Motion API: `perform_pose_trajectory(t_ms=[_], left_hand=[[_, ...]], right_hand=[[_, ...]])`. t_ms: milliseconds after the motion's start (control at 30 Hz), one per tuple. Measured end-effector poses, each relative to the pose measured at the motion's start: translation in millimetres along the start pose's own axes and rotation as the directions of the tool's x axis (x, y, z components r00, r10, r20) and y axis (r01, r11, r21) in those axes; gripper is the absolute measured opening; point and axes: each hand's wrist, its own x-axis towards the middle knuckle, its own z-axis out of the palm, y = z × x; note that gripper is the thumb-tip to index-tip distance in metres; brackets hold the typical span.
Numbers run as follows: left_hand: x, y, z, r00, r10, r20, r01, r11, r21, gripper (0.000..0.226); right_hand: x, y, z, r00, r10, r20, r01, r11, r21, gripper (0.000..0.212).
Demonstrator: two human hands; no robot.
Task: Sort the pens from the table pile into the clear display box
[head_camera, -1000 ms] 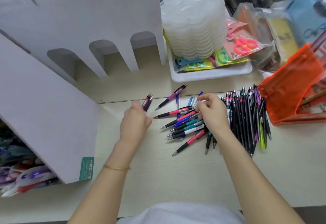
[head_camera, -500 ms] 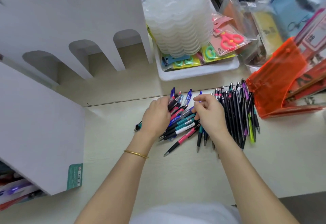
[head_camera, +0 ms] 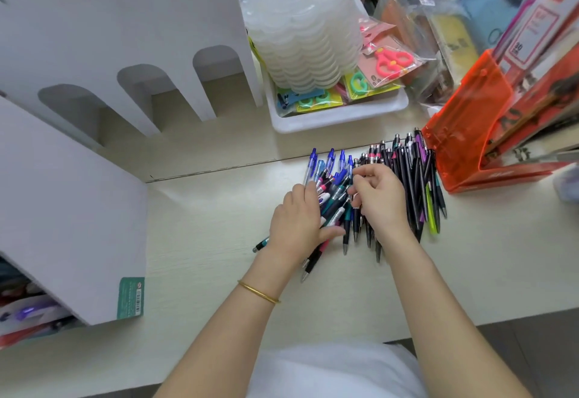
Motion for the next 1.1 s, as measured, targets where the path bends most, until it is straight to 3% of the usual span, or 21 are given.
perform_pose_trajectory(t_ms=[133,367,500,600,733,800,900,1100], left_hand=[[-4,10,6,0.997,-0.031,0.064,0.022,0.991,0.132,0.112],[-5,11,2,0.996,-0.092,-0.004,0.092,0.992,0.092,0.059],[-10,14,1,0.985,-0.162,-0.052,0.167,0.979,0.12,0.042],[-14,12,-1,0.976,-0.208,-0.063,0.211,0.976,0.049,0.035],[-22,-1,-9,0.95,-0.313,0.004,0.307,0.929,-0.207,0.029],[-26,-10,-16,0.927,-0.367,0.075,0.363,0.832,-0.42,0.031],[-30,-25,-29,0.9,-0.397,0.178,0.399,0.589,-0.703,0.028],[-39,-47,-39,0.878,-0.395,0.27,0.35,0.146,-0.925,0.02]], right_hand=[[-6,6,-6,1.0,0.02,-0.02,-0.02,1.0,0.005,0.015],[-13,12,-9,1.0,0.02,-0.017,-0.021,1.0,-0.016,0.015],[-17,12,-9,1.0,0.006,-0.003,-0.006,1.0,-0.02,0.015],[-18,11,-9,1.0,0.003,0.001,-0.003,1.0,-0.017,0.016],[-20,9,-6,1.0,-0.006,0.009,0.006,1.0,-0.025,0.016],[-21,8,-4,1.0,-0.007,0.012,0.007,1.0,-0.01,0.015],[-22,5,2,1.0,-0.008,0.03,0.008,1.0,-0.003,0.015],[-25,-5,23,0.992,0.041,0.122,-0.041,0.999,-0.002,0.018]])
